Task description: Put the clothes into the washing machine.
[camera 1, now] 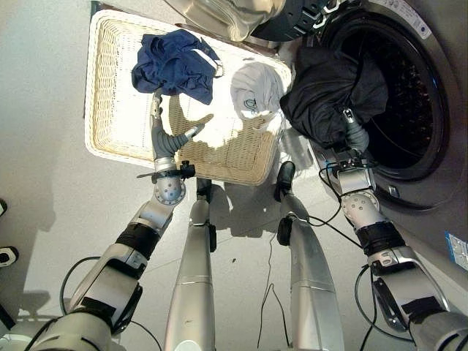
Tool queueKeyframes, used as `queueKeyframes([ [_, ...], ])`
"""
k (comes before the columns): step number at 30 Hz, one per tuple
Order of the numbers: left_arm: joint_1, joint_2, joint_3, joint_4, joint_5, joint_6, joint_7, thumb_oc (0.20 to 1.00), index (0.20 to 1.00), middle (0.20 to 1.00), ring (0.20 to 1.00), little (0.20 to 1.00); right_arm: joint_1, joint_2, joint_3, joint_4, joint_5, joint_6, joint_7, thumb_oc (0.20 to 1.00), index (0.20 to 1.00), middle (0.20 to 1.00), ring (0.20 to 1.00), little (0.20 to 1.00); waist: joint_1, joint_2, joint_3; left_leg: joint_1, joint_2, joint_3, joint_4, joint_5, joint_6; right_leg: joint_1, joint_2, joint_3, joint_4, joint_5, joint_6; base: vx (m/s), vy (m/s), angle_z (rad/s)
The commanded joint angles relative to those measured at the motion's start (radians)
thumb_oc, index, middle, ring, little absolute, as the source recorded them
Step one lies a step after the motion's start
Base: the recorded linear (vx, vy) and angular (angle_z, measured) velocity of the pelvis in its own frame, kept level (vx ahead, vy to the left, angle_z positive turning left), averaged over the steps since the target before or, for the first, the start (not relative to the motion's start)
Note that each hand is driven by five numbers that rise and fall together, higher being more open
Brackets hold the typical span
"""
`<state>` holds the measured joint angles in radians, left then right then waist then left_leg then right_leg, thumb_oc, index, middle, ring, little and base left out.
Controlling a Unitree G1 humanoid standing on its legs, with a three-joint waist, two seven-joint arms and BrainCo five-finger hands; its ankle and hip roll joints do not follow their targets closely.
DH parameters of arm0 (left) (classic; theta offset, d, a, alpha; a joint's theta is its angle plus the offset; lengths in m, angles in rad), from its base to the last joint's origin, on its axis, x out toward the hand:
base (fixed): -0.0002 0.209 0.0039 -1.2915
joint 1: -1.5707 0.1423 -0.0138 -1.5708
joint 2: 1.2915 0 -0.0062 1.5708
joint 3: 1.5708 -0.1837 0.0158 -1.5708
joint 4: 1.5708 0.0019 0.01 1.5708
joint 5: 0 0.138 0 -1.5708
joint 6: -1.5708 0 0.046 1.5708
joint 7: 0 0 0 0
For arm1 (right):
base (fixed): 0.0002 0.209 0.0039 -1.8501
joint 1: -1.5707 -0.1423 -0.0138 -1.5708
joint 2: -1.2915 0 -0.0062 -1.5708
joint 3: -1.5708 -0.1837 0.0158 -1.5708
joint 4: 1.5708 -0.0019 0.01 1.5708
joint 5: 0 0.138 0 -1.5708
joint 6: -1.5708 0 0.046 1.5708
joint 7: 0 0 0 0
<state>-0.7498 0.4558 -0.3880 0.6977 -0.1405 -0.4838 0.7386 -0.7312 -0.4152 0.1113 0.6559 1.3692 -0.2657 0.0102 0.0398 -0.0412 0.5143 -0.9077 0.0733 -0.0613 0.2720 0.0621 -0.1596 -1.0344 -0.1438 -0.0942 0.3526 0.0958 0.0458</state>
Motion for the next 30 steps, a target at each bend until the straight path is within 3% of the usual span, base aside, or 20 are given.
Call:
queueKeyframes([
  [1, -0.039, 0.018, 0.021, -0.04, -0.022, -0.022, 0.024, 1.0, 1.0, 1.0, 1.0, 1.0, -0.027, -0.078, 0.009, -0.064, 0.056, 0.007, 0.01, 0.2, 0.2, 0.2, 0.2, 0.2, -0.019, 0.048, 0.006, -0.023, -0.121, 0.025, -0.018, 0.042, 0.084, 0.021, 0.081, -0.085, 0.006, 0.032, 0.091, 0.0, 0.0, 0.0],
  [6, -0.077, 0.039, -0.007, 0.031, -0.053, -0.031, 0.006, 1.0, 1.0, 1.0, 1.0, 1.0, -0.152, -0.172, -0.014, 0.195, 0.124, 0.055, -0.024, 0.2, 0.2, 0.2, 0.2, 0.2, -0.006, 0.066, 0.006, -0.02, -0.123, 0.018, -0.011, 0.036, 0.083, 0.022, 0.082, -0.082, 0.009, 0.028, 0.087, 0.0, 0.0, 0.0],
  [9, -0.062, 0.063, -0.026, 0.038, -0.05, -0.048, 0.003, 1.0, 1.0, 1.0, 1.0, 1.0, -0.243, -0.269, -0.044, 0.251, 0.17, -0.049, -0.125, 0.2, 0.2, 0.2, 0.2, 0.2, 0.001, 0.068, 0.006, -0.019, -0.119, 0.01, -0.001, 0.023, 0.082, 0.031, 0.08, -0.082, 0.004, 0.026, 0.089, 0.0, 0.0, 0.0],
  [10, -0.041, 0.071, -0.028, 0.03, -0.04, -0.058, 0.009, 1.0, 1.0, 1.0, 1.0, 1.0, -0.261, -0.299, -0.058, 0.243, 0.196, -0.112, -0.173, 0.2, 0.2, 0.2, 0.2, 0.2, 0.002, 0.066, 0.006, -0.02, -0.118, 0.007, 0.003, 0.018, 0.082, 0.033, 0.081, -0.082, 0.004, 0.024, 0.089, 0.0, 0.0, 0.0],
  [11, -0.001, 0.079, -0.035, 0.014, -0.014, -0.077, 0.029, 1.0, 1.0, 1.0, 1.0, 1.0, -0.279, -0.335, -0.083, 0.23, 0.184, -0.217, -0.239, 0.2, 0.2, 0.2, 0.2, 0.2, 0.005, 0.064, 0.006, -0.02, -0.112, 0.006, 0.003, 0.013, 0.082, 0.035, 0.083, -0.084, 0.009, 0.02, 0.089, 0.0, 0.0, 0.0],
  [13, 0.039, 0.098, -0.04, -0.014, -0.004, -0.084, 0.047, 1.0, 1.0, 1.0, 1.0, 1.0, -0.291, -0.383, -0.109, 0.189, 0.178, -0.298, -0.311, 0.2, 0.2, 0.2, 0.2, 0.2, 0.004, 0.056, 0.006, -0.016, -0.11, 0.003, 0.0, 0.008, 0.083, 0.041, 0.088, -0.084, 0.007, 0.02, 0.09, 0.0, 0.0, 0.0],
  [15, 0.058, 0.114, -0.044, -0.023, 0.003, -0.082, 0.057, 1.0, 1.0, 1.0, 1.0, 1.0, -0.294, -0.417, -0.139, 0.154, 0.098, -0.345, -0.364, 0.2, 0.2, 0.2, 0.2, 0.2, -0.002, 0.047, 0.006, -0.01, -0.11, 0.001, -0.002, 0.004, 0.086, 0.048, 0.095, -0.081, -0.002, 0.025, 0.091, 0.0, 0.0, 0.0],
  [19, 0.058, 0.14, -0.036, -0.016, 0.015, -0.073, 0.046, 1.0, 1.0, 1.0, 1.0, 1.0, -0.287, -0.466, -0.154, 0.121, 0.037, -0.323, -0.401, 0.2, 0.2, 0.2, 0.2, 0.2, -0.011, 0.028, 0.006, -0.007, -0.107, 0.0, 0.001, -0.001, 0.088, 0.055, 0.103, -0.076, -0.009, 0.025, 0.089, 0.0, 0.001, -0.02],
  [20, 0.044, 0.151, -0.036, -0.001, 0.042, -0.07, 0.039, 1.0, 1.0, 1.0, 1.0, 1.0, -0.276, -0.484, -0.158, 0.144, 0.059, -0.291, -0.373, 0.31, 0.31, 0.31, 0.31, 0.31, -0.013, 0.02, 0.006, -0.004, -0.107, -0.003, 0.002, -0.001, 0.088, 0.061, 0.104, -0.076, -0.009, 0.023, 0.088, 0.0, 0.0, 0.0],
  [21, 0.034, 0.155, -0.039, 0.005, 0.067, -0.066, 0.045, 1.0, 1.0, 1.0, 1.0, 1.0, -0.27, -0.489, -0.159, 0.16, 0.068, -0.268, -0.357, 0.89, 0.89, 0.89, 0.89, 0.89, -0.014, 0.018, 0.006, -0.003, -0.109, -0.004, 0.003, -0.001, 0.089, 0.062, 0.104, -0.076, -0.008, 0.022, 0.088, 0.0, 0.0, 0.0],
  [22, 0.034, 0.155, -0.039, 0.005, 0.067, -0.066, 0.045, 1.0, 1.0, 1.0, 1.0, 1.0, -0.27, -0.489, -0.159, 0.16, 0.068, -0.268, -0.357, 0.89, 0.89, 0.89, 0.89, 0.89, -0.014, 0.018, 0.006, -0.003, -0.109, -0.004, 0.003, -0.001, 0.089, 0.062, 0.104, -0.076, -0.008, 0.022, 0.088, 0.0, 0.0, 0.0],
  [23, 0.029, 0.157, -0.042, 0.009, 0.078, -0.063, 0.049, 1.0, 1.0, 1.0, 1.0, 1.0, -0.269, -0.491, -0.158, 0.167, 0.072, -0.259, -0.35, 1.0, 1.0, 1.0, 1.0, 1.0, -0.013, 0.018, 0.006, -0.004, -0.11, -0.005, 0.004, -0.001, 0.089, 0.061, 0.103, -0.076, -0.007, 0.021, 0.087, 0.0, 0.0, 0.0],
  [26, -0.035, 0.18, -0.073, 0.051, 0.196, -0.005, 0.098, 1.0, 1.0, 1.0, 1.0, 1.0, -0.265, -0.49, -0.142, 0.246, 0.09, -0.176, -0.31, 1.0, 1.0, 1.0, 1.0, 1.0, -0.011, 0.02, 0.006, -0.005, -0.117, -0.014, 0.007, 0.001, 0.09, 0.06, 0.1, -0.078, -0.002, 0.018, 0.086, 0.0, 0.0, 0.0],
  [28, -0.129, 0.202, -0.129, 0.092, 0.309, 0.067, 0.148, 1.0, 1.0, 1.0, 1.0, 1.0, -0.288, -0.484, -0.096, 0.342, 0.025, -0.086, -0.309, 1.0, 1.0, 1.0, 1.0, 1.0, -0.009, 0.026, 0.006, -0.004, -0.118, -0.014, 0.002, 0.005, 0.091, 0.06, 0.096, -0.08, -0.003, 0.018, 0.086, 0.01, 0.002, 0.04],
  [29, -0.194, 0.219, -0.172, 0.114, 0.355, 0.109, 0.164, 1.0, 1.0, 1.0, 1.0, 1.0, -0.302, -0.479, -0.047, 0.389, 0.012, 0.018, -0.291, 1.0, 1.0, 1.0, 1.0, 1.0, -0.01, 0.028, 0.006, -0.003, -0.12, -0.011, 0.0, 0.008, 0.091, 0.059, 0.094, -0.081, -0.007, 0.021, 0.085, 0.0, 0.006, 0.06],
  [30, -0.207, 0.221, -0.179, 0.116, 0.361, 0.121, 0.166, 1.0, 1.0, 1.0, 1.0, 1.0, -0.307, -0.479, -0.038, 0.401, 0.007, 0.035, -0.289, 1.0, 1.0, 1.0, 1.0, 1.0, -0.01, 0.028, 0.006, -0.004, -0.121, -0.01, 0.001, 0.009, 0.091, 0.059, 0.094, -0.081, -0.007, 0.021, 0.086, 0.0, 0.005, 0.06],
])
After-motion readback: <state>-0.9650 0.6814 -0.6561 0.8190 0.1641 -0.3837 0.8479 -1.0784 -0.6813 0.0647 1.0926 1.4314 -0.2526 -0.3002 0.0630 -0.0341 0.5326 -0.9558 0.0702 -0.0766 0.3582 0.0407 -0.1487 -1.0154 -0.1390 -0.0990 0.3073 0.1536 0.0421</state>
